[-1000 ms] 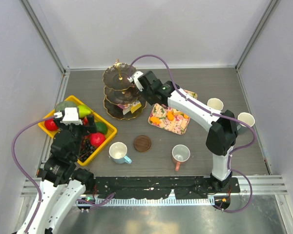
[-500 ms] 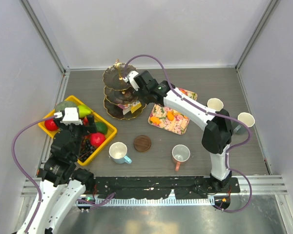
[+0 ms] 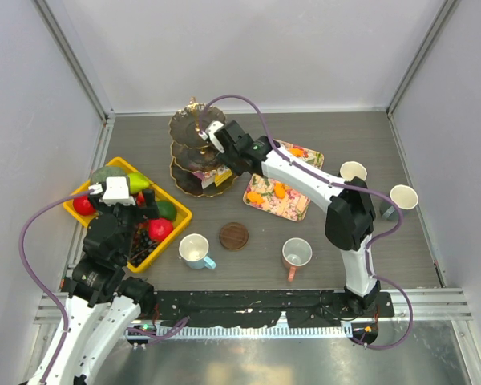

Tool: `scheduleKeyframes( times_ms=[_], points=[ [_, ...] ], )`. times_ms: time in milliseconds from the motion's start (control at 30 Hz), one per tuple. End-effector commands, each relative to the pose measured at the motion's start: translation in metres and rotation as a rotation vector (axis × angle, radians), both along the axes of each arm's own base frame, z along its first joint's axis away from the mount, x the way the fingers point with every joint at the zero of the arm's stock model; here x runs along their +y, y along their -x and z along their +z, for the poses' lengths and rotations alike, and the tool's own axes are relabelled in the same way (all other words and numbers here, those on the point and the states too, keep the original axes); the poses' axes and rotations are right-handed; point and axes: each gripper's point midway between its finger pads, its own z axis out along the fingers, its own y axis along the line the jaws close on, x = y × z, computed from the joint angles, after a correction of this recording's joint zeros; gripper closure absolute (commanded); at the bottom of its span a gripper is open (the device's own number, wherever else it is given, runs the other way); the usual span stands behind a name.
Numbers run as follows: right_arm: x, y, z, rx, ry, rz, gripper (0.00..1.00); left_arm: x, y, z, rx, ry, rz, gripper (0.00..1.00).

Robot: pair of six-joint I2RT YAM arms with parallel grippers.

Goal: Serve the afternoon tea

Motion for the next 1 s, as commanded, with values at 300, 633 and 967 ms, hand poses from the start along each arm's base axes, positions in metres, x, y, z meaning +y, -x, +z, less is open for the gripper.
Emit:
scheduleKeyframes(
  times_ms=[300,633,967],
  points=[
    [-0.017,0.012,0.059,-0.112,-0.064,-0.029,0.45,-0.002,-0.003,0.014,-0.053,0.014,-0.008,0.01],
    [-0.06,0.045,0.066,-0.098,-0.056,-0.099,0.45,-0.003,-0.003,0.012,-0.049,0.015,-0.016,0.01],
    [-0.117,0.082,0.056,-0.066,-0.038,-0.238,0.43,-0.005,-0.004,0.012,-0.045,0.017,-0.023,0.01]
  ],
)
